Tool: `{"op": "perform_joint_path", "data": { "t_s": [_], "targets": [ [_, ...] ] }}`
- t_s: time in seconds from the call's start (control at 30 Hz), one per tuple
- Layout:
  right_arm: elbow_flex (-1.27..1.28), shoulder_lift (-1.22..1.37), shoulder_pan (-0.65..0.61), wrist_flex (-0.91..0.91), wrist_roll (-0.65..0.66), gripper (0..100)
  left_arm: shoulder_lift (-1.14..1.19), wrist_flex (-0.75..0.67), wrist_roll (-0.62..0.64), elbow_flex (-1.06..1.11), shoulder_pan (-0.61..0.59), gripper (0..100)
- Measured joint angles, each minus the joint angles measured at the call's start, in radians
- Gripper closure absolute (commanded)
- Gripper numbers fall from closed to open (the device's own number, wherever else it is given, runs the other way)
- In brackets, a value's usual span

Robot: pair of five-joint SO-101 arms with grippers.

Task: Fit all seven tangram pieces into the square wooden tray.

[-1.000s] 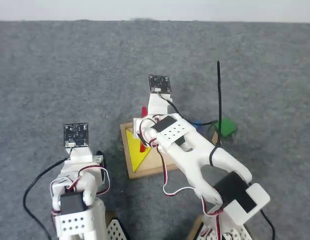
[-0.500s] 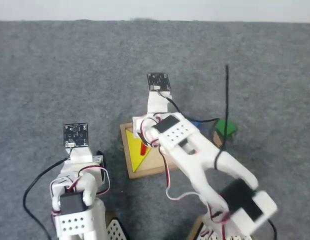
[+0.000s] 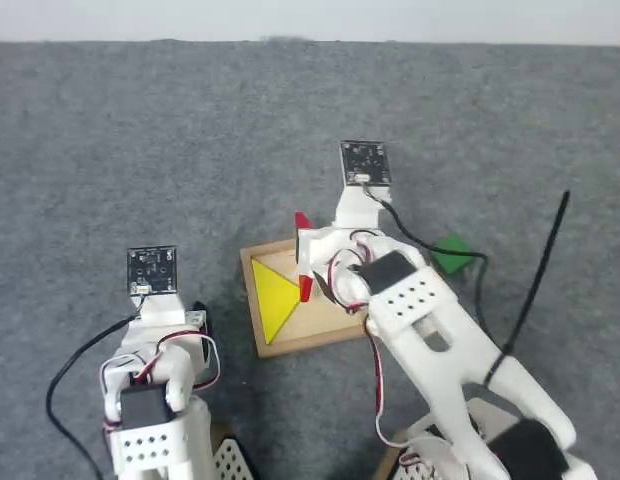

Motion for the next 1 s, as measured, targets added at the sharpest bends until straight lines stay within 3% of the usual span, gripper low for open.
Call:
{"op": "perform_joint_path", "data": {
  "t_s": [0.2,0.53,0.7,1.0],
  "targets": [
    [0.031,-0.003,0.003,-0.052,-0.002,99.2,0.0,0.0,0.0,0.0,0.0,89],
    [0.031,0.071,0.147,-0.058,-0.015,99.2,0.0,0.0,0.0,0.0,0.0,89],
    [-0.06,0.109,0.138,-0.021,-0.094,99.2,0.0,0.0,0.0,0.0,0.0,89],
    [-0.149,0.258,-0.003,-0.002,-0.141,99.2,0.0,0.0,0.0,0.0,0.0,89]
  ]
}}
